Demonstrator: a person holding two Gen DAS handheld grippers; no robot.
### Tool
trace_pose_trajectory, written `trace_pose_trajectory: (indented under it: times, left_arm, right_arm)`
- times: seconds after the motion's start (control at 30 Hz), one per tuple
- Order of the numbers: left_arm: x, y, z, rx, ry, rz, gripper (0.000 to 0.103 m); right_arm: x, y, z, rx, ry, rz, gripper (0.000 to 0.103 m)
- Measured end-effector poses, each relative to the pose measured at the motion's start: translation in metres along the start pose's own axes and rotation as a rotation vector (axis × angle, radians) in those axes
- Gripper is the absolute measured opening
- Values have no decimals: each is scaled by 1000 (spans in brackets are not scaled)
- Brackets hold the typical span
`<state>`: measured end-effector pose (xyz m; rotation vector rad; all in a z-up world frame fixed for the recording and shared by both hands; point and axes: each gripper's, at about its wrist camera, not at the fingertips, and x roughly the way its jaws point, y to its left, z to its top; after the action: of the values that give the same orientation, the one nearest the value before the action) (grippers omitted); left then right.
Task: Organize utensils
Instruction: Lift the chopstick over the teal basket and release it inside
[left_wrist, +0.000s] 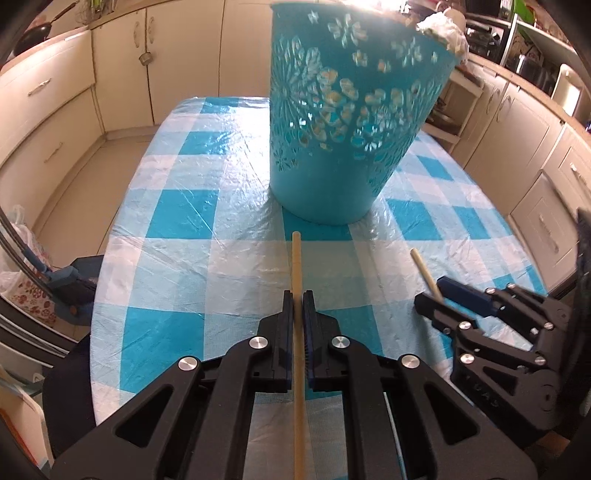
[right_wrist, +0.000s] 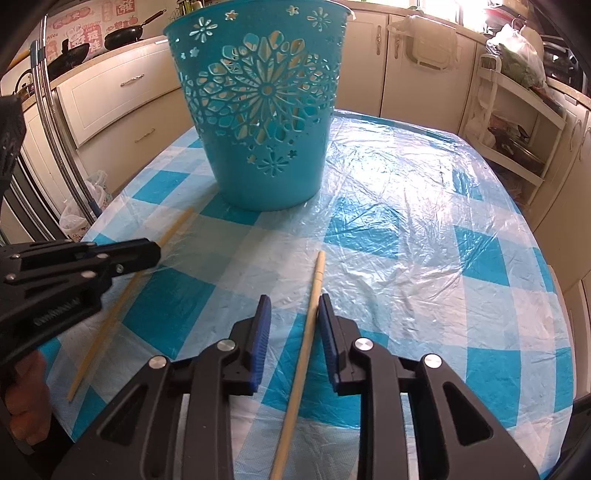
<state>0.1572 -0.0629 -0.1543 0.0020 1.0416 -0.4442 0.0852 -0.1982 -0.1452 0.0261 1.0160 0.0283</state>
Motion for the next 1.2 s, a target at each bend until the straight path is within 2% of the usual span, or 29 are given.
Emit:
trace_pose_trajectory:
  times: [0.23,0.43,0.7,0.97,1.07,1.2]
  left_arm:
    - [-56,16,29,-56,-134,-77,5]
    - [-112,18,72,-71,-289,-137,5]
    - [-143,0,144,-61,-464,-133,5]
    - [-129,-16,211,-96,-612,-52,5]
    - [-108,-22,224,-98,-613,-10,5]
    - [-74,-28,222,-66,-562,28,5]
  right_arm:
    - [0,0,0,0,0,4,29]
    - [1,3,-1,-14,1,7,34]
    - [1,3,0,-10,0,15,35]
    - [1,2,0,-4,1,32,38]
    - [1,1,0,1,1,38,38]
    - [1,-1,1,10,0,48,38]
